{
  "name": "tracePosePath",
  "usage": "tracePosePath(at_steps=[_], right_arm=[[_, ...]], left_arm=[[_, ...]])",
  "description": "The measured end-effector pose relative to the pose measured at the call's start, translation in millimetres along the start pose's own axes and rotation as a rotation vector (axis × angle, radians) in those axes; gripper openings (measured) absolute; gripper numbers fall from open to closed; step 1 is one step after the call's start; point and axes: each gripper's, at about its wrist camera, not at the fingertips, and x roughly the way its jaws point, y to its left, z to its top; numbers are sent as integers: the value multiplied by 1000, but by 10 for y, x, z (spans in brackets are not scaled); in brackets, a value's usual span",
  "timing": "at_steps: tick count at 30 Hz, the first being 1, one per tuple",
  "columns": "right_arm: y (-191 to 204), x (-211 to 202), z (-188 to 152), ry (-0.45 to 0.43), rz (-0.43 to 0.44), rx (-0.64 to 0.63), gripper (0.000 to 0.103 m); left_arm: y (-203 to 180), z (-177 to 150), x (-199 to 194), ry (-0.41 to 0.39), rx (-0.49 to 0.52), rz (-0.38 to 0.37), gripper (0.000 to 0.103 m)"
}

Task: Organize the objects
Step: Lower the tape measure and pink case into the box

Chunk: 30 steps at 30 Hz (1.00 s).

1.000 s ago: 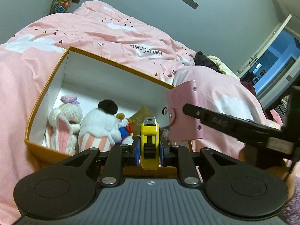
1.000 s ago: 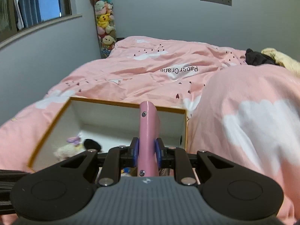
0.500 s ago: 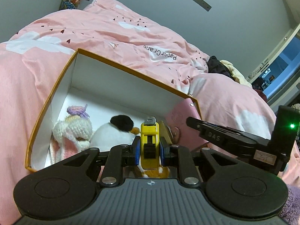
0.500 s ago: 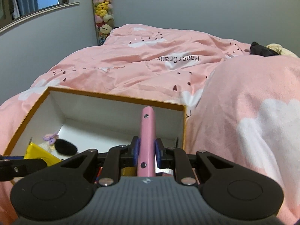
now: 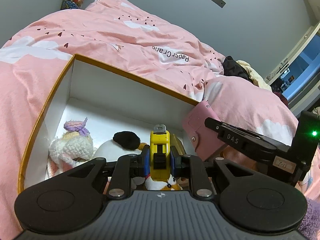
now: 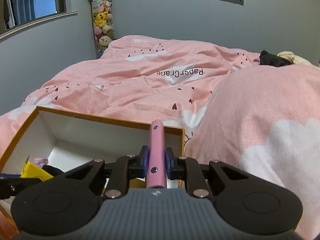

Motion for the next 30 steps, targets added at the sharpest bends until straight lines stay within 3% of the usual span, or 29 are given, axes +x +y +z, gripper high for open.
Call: tracePosePath(at_steps=[15, 22, 30], right_arm=[[41, -56, -159, 30, -36, -50, 26], [35, -165, -317, 50, -30, -26, 19], [-23, -259, -156, 38, -33, 23, 18]], left_arm=[[16, 11, 56, 25, -8, -2, 22], [-7, -9, 14, 25, -9, -10, 22], [-37, -9, -37, 15, -4, -9, 22]])
